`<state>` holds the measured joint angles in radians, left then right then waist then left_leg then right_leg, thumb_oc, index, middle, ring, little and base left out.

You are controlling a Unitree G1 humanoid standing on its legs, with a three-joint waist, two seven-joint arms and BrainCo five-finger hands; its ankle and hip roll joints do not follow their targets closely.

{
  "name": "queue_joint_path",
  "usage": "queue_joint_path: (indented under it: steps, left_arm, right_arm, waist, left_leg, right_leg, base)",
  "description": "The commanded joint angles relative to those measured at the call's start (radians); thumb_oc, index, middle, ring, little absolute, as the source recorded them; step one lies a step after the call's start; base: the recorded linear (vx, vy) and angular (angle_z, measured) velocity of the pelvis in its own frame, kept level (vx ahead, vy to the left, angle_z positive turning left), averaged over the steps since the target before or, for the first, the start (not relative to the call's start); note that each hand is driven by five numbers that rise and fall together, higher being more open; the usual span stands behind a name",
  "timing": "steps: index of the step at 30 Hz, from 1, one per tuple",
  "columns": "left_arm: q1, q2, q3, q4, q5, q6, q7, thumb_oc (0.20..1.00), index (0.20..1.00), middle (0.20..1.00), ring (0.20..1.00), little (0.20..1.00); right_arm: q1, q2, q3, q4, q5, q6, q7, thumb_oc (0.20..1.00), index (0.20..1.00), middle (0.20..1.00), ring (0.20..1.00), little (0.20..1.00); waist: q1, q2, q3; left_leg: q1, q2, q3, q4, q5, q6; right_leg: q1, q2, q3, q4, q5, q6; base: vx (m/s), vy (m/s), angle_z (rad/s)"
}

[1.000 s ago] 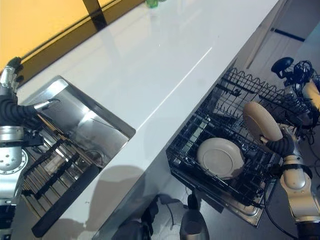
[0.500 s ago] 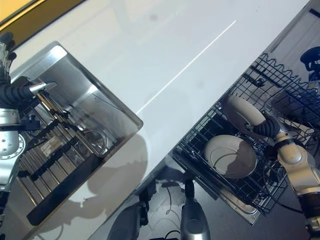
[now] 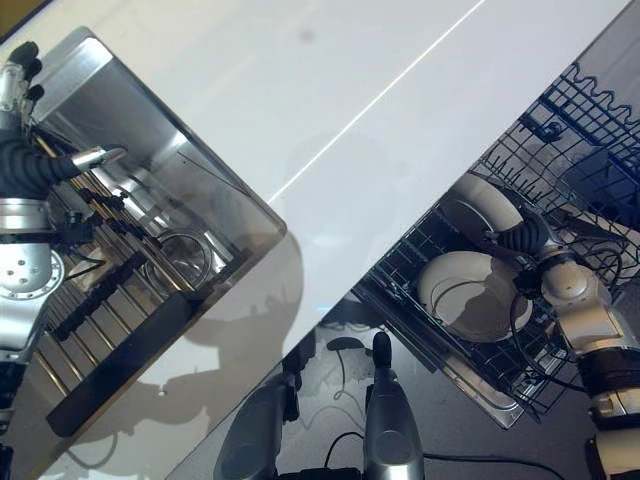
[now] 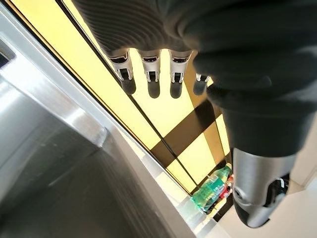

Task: Pick up plates and place into dishwasher.

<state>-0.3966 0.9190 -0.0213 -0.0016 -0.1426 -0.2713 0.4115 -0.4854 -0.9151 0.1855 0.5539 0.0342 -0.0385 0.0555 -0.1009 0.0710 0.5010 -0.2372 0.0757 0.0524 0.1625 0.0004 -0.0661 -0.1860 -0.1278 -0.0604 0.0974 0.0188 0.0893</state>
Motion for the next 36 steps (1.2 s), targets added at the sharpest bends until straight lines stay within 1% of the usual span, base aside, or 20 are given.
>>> queue_joint_path:
  steps: [1,2,4,9,11,14,15,16,17,22,25,29,33,36]
  left_arm:
    - [-0.095,-0.022,0.001,0.001,-0.012,-0.016,0.038,1.0,1.0,1.0,1.0,1.0]
    - [-0.11,-0.015,-0.01,0.003,-0.021,-0.007,0.044,1.0,1.0,1.0,1.0,1.0]
    - [-0.125,-0.003,-0.022,0.02,-0.036,-0.009,0.047,1.0,1.0,1.0,1.0,1.0]
    - [-0.135,0.003,-0.028,0.014,-0.045,-0.005,0.035,1.0,1.0,1.0,1.0,1.0]
    - [-0.144,0.004,-0.031,0.012,-0.047,0.001,0.03,1.0,1.0,1.0,1.0,1.0]
    - [-0.159,0.0,-0.041,0.014,-0.045,0.013,0.026,1.0,1.0,1.0,1.0,1.0]
    - [-0.162,-0.001,-0.042,0.017,-0.045,0.014,0.025,1.0,1.0,1.0,1.0,1.0]
    - [-0.164,-0.003,-0.044,0.017,-0.043,0.015,0.024,1.0,1.0,1.0,1.0,1.0]
    - [-0.165,-0.004,-0.043,0.018,-0.044,0.019,0.023,1.0,1.0,1.0,1.0,1.0]
    - [-0.128,-0.014,-0.021,0.018,-0.05,0.014,0.01,1.0,1.0,1.0,1.0,1.0]
    - [-0.093,-0.026,-0.003,0.015,-0.043,0.011,-0.009,1.0,1.0,1.0,1.0,1.0]
    - [-0.013,-0.051,0.043,-0.003,-0.031,0.011,-0.026,1.0,1.0,1.0,1.0,1.0]
    - [0.066,-0.095,0.09,-0.013,-0.014,-0.009,-0.035,1.0,1.0,1.0,1.0,1.0]
    - [0.107,-0.121,0.115,-0.027,-0.009,-0.011,-0.049,1.0,1.0,1.0,1.0,1.0]
  right_arm:
    - [-0.017,-0.012,0.148,0.103,-0.018,-0.01,-0.004,0.2,0.2,0.2,0.2,0.2]
    - [-0.022,-0.012,0.159,0.12,-0.009,-0.003,-0.005,0.2,0.2,0.2,0.2,0.2]
    - [-0.015,-0.006,0.164,0.128,-0.021,0.016,-0.007,0.2,0.2,0.2,0.2,0.2]
    - [0.031,0.015,0.147,0.102,-0.023,0.05,-0.024,0.2,0.2,0.2,0.2,0.2]
    - [0.045,0.024,0.141,0.096,-0.023,0.054,-0.026,0.2,0.2,0.2,0.2,0.2]
    - [0.061,0.041,0.13,0.106,-0.018,0.041,-0.042,0.2,0.2,0.2,0.2,0.2]
    - [0.067,0.045,0.126,0.105,-0.025,0.037,-0.052,0.476,0.476,0.476,0.476,0.476]
    - [0.075,0.05,0.123,0.1,-0.027,0.037,-0.071,0.796,0.796,0.796,0.796,0.796]
    - [0.085,0.053,0.114,0.092,-0.03,0.038,-0.083,1.0,1.0,1.0,1.0,1.0]
    - [0.154,0.066,0.052,0.043,-0.048,0.033,-0.135,1.0,1.0,1.0,1.0,1.0]
    - [0.195,0.077,0.004,-0.003,-0.065,0.044,-0.18,1.0,1.0,1.0,1.0,1.0]
    - [0.274,0.094,-0.089,-0.106,-0.101,0.063,-0.25,1.0,1.0,1.0,1.0,1.0]
    - [0.347,0.129,-0.182,-0.239,-0.146,0.095,-0.297,1.0,1.0,1.0,1.0,1.0]
    - [0.385,0.146,-0.235,-0.307,-0.176,0.101,-0.31,1.0,1.0,1.0,1.0,1.0]
  waist:
    - [-0.009,0.052,-0.036]
    - [-0.01,0.057,-0.033]
    - [-0.016,0.06,-0.029]
    - [-0.018,0.053,-0.03]
    - [-0.019,0.048,-0.033]
    - [-0.02,0.042,-0.039]
    - [-0.021,0.04,-0.04]
    - [-0.022,0.037,-0.043]
    - [-0.024,0.035,-0.047]
    - [-0.03,0.024,-0.062]
    - [-0.033,0.017,-0.076]
    - [-0.041,0.008,-0.098]
    - [-0.06,0.008,-0.118]
    - [-0.075,0.011,-0.134]
  left_leg:
    - [-0.044,0.088,-0.022,0.118,-0.041,-0.064]
    - [-0.044,0.087,-0.022,0.121,-0.042,-0.063]
    - [-0.044,0.084,-0.021,0.127,-0.045,-0.061]
    - [-0.041,0.076,-0.019,0.13,-0.053,-0.056]
    - [-0.039,0.074,-0.017,0.131,-0.056,-0.055]
    - [-0.028,0.072,-0.012,0.132,-0.062,-0.052]
    - [-0.025,0.072,-0.01,0.132,-0.063,-0.052]
    - [-0.022,0.071,-0.009,0.13,-0.065,-0.051]
    - [-0.015,0.07,-0.006,0.127,-0.067,-0.051]
    - [0.017,0.066,0.005,0.113,-0.074,-0.045]
    - [0.04,0.065,0.012,0.099,-0.078,-0.041]
    - [0.073,0.063,0.02,0.08,-0.083,-0.038]
    - [0.103,0.059,0.031,0.062,-0.088,-0.033]
    - [0.123,0.054,0.04,0.057,-0.095,-0.03]
  right_leg:
    - [-0.105,-0.03,0.051,0.098,-0.04,-0.012]
    - [-0.101,-0.032,0.052,0.098,-0.041,-0.012]
    - [-0.098,-0.033,0.058,0.102,-0.042,-0.013]
    - [-0.091,-0.043,0.062,0.101,-0.041,-0.007]
    - [-0.086,-0.045,0.062,0.098,-0.04,-0.005]
    - [-0.071,-0.05,0.065,0.091,-0.036,-0.001]
    - [-0.068,-0.051,0.066,0.089,-0.035,0.001]
    - [-0.064,-0.052,0.067,0.086,-0.034,0.002]
    - [-0.056,-0.054,0.069,0.081,-0.032,0.005]
    - [-0.025,-0.06,0.076,0.066,-0.028,0.015]
    - [-0.005,-0.062,0.079,0.052,-0.025,0.021]
    - [0.022,-0.063,0.083,0.034,-0.021,0.03]
    - [0.036,-0.063,0.097,0.028,-0.022,0.036]
    - [0.046,-0.064,0.108,0.025,-0.026,0.04]
  base:
    - [0.01,0.033,0.01]
    - [0.0,0.0,0.0]
    - [0.01,0.016,0.0]
    - [0.0,0.004,-0.01]
    - [0.0,0.0,0.0]
    - [0.0,0.0,0.0]
    - [0.0,0.0,0.0]
    - [0.0,0.0,0.0]
    - [0.04,0.031,0.02]
    - [0.02,0.02,0.0]
    - [0.04,0.027,0.01]
    - [0.04,0.041,-0.02]
    - [0.04,0.083,-0.08]
    - [0.04,0.098,-0.04]
